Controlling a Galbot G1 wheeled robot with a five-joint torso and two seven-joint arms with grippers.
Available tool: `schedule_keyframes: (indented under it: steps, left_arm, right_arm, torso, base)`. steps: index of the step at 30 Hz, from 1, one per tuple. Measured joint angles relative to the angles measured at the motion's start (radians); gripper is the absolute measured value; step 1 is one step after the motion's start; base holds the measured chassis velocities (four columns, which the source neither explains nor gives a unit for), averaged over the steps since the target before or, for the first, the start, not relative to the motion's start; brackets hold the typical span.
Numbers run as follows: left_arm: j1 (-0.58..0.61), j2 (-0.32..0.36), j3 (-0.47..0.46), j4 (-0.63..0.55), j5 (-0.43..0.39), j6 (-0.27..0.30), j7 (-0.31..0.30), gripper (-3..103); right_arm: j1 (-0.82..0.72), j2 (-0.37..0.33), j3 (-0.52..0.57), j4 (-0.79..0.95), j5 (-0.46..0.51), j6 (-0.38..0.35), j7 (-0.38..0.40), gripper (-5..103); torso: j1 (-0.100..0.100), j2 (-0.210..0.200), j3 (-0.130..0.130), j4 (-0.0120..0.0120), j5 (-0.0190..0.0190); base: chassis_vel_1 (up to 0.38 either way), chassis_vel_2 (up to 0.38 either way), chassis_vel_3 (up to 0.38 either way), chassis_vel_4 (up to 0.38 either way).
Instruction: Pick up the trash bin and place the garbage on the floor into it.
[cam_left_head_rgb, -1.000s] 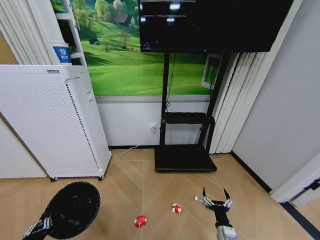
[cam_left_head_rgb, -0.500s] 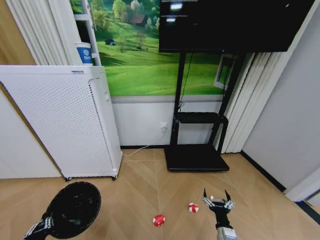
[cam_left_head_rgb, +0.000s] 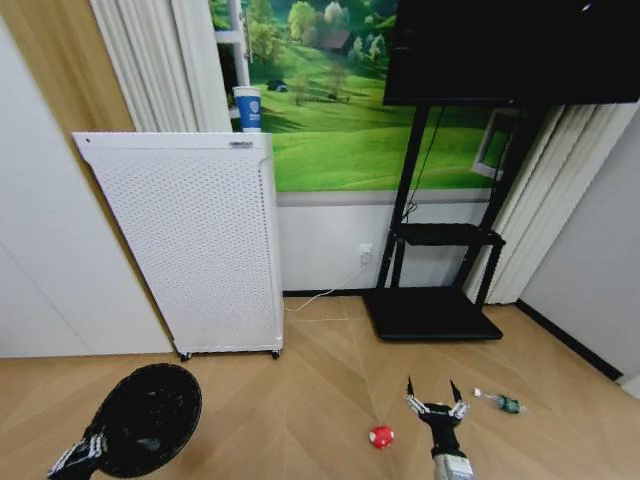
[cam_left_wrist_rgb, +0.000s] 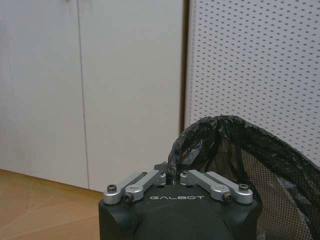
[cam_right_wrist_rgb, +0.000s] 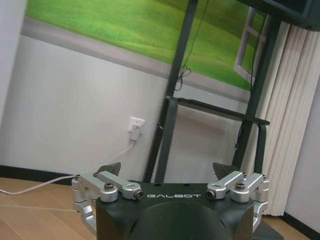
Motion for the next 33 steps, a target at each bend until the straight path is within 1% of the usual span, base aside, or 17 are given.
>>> schedule_keyframes:
  steps: [2,6,8,9,10,11,12,13,14,15,16,18,20,21,24,26,33]
  left_arm:
    - [0.000,0.000,0.000,0.000,0.000,0.000,0.000,6]
    - [0.000,0.000,0.000,0.000,0.000,0.000,0.000,6]
    - [-0.002,0.000,0.004,0.006,0.005,-0.007,0.007,6]
    - [-0.014,-0.006,0.038,0.023,0.027,-0.028,0.031,6]
    - [-0.014,-0.006,0.038,0.023,0.027,-0.028,0.031,6]
    - [-0.021,-0.011,0.059,0.031,0.045,-0.034,0.037,6]
    - [-0.026,-0.013,0.073,0.033,0.057,-0.035,0.040,6]
    - [-0.029,-0.014,0.082,0.032,0.064,-0.037,0.037,6]
    - [-0.029,-0.014,0.082,0.032,0.064,-0.037,0.037,6]
    - [-0.028,-0.015,0.093,0.029,0.074,-0.038,0.034,6]
    - [-0.027,-0.017,0.100,0.026,0.079,-0.038,0.034,6]
    - [-0.022,-0.021,0.107,0.020,0.084,-0.038,0.035,6]
    - [-0.020,-0.024,0.110,0.012,0.088,-0.038,0.034,6]
    - [-0.018,-0.027,0.116,0.008,0.092,-0.038,0.034,6]
    - [-0.018,-0.028,0.119,0.007,0.094,-0.038,0.034,6]
    - [-0.022,-0.031,0.128,0.001,0.101,-0.038,0.035,6]
    - [-0.038,-0.030,0.138,-0.005,0.105,-0.028,0.021,6]
  right_arm:
    - [0.000,0.000,0.000,0.000,0.000,0.000,0.000,100]
    - [0.000,0.000,0.000,0.000,0.000,0.000,0.000,100]
    - [0.005,-0.004,-0.005,-0.006,0.025,-0.009,-0.027,100]
    - [0.018,-0.030,-0.043,-0.030,0.080,-0.034,-0.094,100]
    - [0.018,-0.030,-0.043,-0.030,0.080,-0.034,-0.094,100]
    - [0.022,-0.051,-0.055,-0.038,0.109,-0.039,-0.126,100]
    - [0.024,-0.057,-0.062,-0.041,0.115,-0.029,-0.135,100]
    - [0.025,-0.058,-0.063,-0.044,0.116,-0.014,-0.136,100]
    - [0.025,-0.058,-0.063,-0.044,0.116,-0.014,-0.136,100]
    - [0.028,-0.055,-0.063,-0.049,0.105,0.013,-0.130,100]
    - [0.029,-0.053,-0.061,-0.050,0.099,0.024,-0.125,100]
    - [0.030,-0.050,-0.058,-0.050,0.098,0.032,-0.118,100]
    - [0.031,-0.050,-0.057,-0.050,0.098,0.037,-0.114,100]
    - [0.031,-0.050,-0.055,-0.048,0.099,0.042,-0.113,100]
    - [0.033,-0.051,-0.053,-0.046,0.100,0.044,-0.112,100]
    - [0.041,-0.054,-0.053,-0.047,0.100,0.048,-0.111,100]
    - [0.054,-0.060,-0.051,-0.056,0.097,0.048,-0.110,100]
  torso:
    - [0.000,0.000,0.000,-0.0002,0.0009]
    - [0.000,0.000,0.000,0.0002,-0.0002]
    - [0.000,0.000,0.000,-0.0005,0.0008]
    - [0.000,0.000,0.000,0.0003,0.0019]
    - [0.000,0.000,0.000,0.0003,0.0019]
    - [0.000,0.000,0.000,0.0003,-0.0010]
    - [0.000,0.000,0.000,0.0000,-0.0009]
    - [0.000,0.000,0.000,-0.0002,0.0007]
    - [0.000,0.000,0.000,-0.0002,0.0007]
    - [0.000,0.000,0.000,-0.0004,0.0012]
    - [0.000,0.000,0.000,-0.0003,-0.0006]
    - [0.000,0.000,0.000,0.0000,0.0004]
    - [0.000,0.000,0.000,0.0006,0.0015]
    - [0.000,0.000,0.000,0.0003,0.0005]
    - [0.000,0.000,0.000,0.0003,0.0004]
    - [0.000,0.000,0.000,-0.0005,0.0008]
    - [0.000,0.000,0.000,0.0000,0.0003]
  base:
    - [0.345,0.341,-0.346,-0.345]
    - [0.339,0.358,-0.357,-0.337]
    - [0.343,0.342,-0.342,-0.351]
    - [0.335,0.333,-0.382,-0.351]
    - [0.335,0.333,-0.382,-0.351]
    - [0.335,0.309,-0.369,-0.324]
    - [0.321,0.309,-0.252,-0.288]
    - [0.248,0.246,-0.252,-0.288]
    - [0.248,0.246,-0.252,-0.288]
    - [0.163,0.125,-0.192,-0.226]
    - [0.163,0.125,-0.081,-0.129]
    - [0.119,0.050,-0.017,-0.091]
    - [0.040,0.025,0.046,-0.010]
    - [-0.089,0.011,0.064,0.058]
    - [-0.089,-0.021,0.063,0.058]
    - [-0.092,-0.092,0.044,0.030]
    - [-0.016,-0.011,-0.005,0.006]
